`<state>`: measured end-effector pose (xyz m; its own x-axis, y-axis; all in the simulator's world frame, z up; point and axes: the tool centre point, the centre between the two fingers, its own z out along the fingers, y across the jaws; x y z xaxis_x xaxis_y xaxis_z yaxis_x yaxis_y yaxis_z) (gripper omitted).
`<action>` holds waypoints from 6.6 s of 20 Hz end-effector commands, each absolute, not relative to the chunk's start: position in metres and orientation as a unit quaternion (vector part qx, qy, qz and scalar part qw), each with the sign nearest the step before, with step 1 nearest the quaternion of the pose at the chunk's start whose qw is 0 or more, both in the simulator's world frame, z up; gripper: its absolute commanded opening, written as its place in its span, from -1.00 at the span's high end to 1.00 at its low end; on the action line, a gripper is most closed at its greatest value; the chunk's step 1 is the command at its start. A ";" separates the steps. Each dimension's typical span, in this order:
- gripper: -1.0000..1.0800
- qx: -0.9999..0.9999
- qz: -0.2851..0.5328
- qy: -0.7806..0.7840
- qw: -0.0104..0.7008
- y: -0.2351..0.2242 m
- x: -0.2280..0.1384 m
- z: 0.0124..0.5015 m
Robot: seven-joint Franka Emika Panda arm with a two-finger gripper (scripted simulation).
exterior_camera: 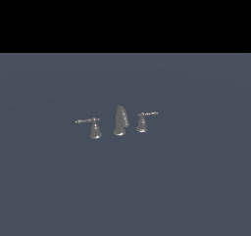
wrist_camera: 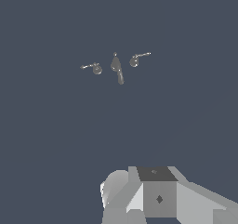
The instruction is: Turn on the faucet by rotating a designated handle.
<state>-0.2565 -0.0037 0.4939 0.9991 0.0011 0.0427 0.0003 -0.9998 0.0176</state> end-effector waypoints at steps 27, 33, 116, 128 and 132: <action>1.00 0.981 0.016 -0.191 0.005 0.018 -0.160 0.373; 1.00 0.966 0.013 -0.257 0.003 0.017 -0.124 0.331; 1.00 0.783 0.000 -0.622 0.000 -0.113 -0.013 0.077; 1.00 0.783 0.001 -0.622 -0.001 -0.084 -0.036 0.076; 1.00 0.773 0.003 -0.634 0.002 -0.099 -0.041 0.076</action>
<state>-0.0409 -0.0984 0.0759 0.1959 -0.9806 0.0071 -0.9806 -0.1959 -0.0015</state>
